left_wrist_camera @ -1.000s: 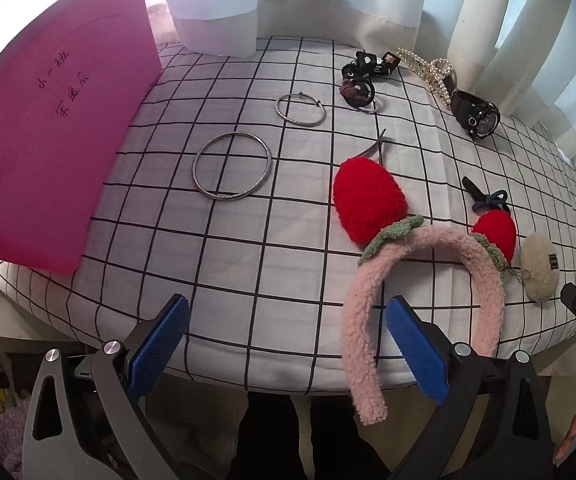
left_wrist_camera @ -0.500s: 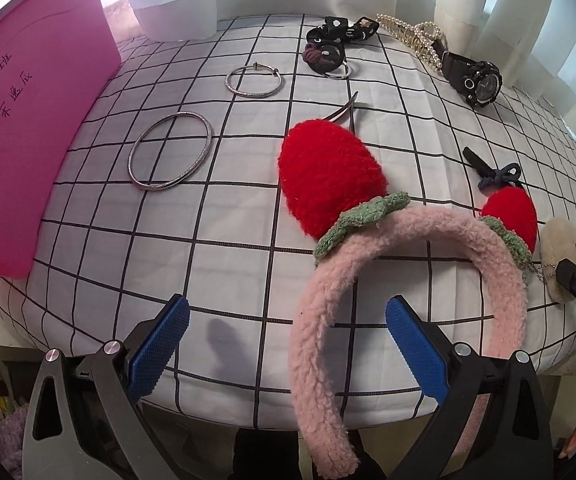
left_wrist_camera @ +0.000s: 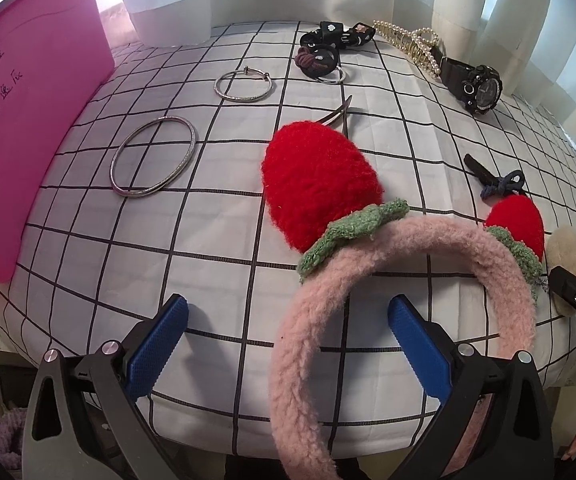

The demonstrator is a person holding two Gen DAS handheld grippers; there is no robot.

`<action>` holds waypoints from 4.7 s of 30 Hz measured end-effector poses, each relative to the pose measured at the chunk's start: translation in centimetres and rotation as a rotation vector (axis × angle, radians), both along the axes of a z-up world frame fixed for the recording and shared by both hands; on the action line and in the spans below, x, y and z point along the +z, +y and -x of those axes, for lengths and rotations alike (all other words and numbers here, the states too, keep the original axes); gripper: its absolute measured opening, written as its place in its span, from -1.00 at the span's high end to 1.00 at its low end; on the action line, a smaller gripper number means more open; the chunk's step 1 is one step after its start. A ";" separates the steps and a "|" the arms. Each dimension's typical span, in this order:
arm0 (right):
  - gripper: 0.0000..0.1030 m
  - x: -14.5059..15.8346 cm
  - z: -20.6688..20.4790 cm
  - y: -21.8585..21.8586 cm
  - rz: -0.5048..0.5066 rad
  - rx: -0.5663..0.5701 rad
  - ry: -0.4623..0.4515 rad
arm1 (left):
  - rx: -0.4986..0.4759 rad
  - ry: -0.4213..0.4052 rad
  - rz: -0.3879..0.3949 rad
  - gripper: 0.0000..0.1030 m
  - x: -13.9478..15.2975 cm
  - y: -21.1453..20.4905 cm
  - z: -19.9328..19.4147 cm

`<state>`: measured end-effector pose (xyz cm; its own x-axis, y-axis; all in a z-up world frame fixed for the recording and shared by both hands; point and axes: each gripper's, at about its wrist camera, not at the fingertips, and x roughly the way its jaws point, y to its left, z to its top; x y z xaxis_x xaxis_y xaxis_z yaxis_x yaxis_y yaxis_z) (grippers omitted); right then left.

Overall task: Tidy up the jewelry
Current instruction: 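Grasp the pink headband with the left tool while the right tool grasps the beige pompom, then carry headband and pompom into the pink tub and open both tools, then withdraw both tools from the tub back over the table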

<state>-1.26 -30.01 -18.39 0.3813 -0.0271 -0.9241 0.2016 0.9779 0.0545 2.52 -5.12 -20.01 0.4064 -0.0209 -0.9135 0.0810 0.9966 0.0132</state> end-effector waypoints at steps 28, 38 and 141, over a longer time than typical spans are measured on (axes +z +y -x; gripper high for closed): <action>0.01 3.5 0.7 -0.2 -0.108 0.059 -0.097 | 0.050 -0.098 0.101 0.75 5.2 1.1 1.9; 0.01 9.4 0.3 0.5 -0.132 0.171 -0.224 | 0.162 -0.231 0.127 0.75 11.6 3.2 3.8; -0.37 22.5 -14.4 31.8 -0.232 0.606 -0.258 | 0.342 -0.281 -0.063 -0.65 23.2 24.3 -0.3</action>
<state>13.10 1.80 4.14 0.4752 0.4471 -0.7578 -0.4231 0.8713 0.2487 2.79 19.21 3.22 0.6129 0.2100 -0.7618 -0.2681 0.9621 0.0496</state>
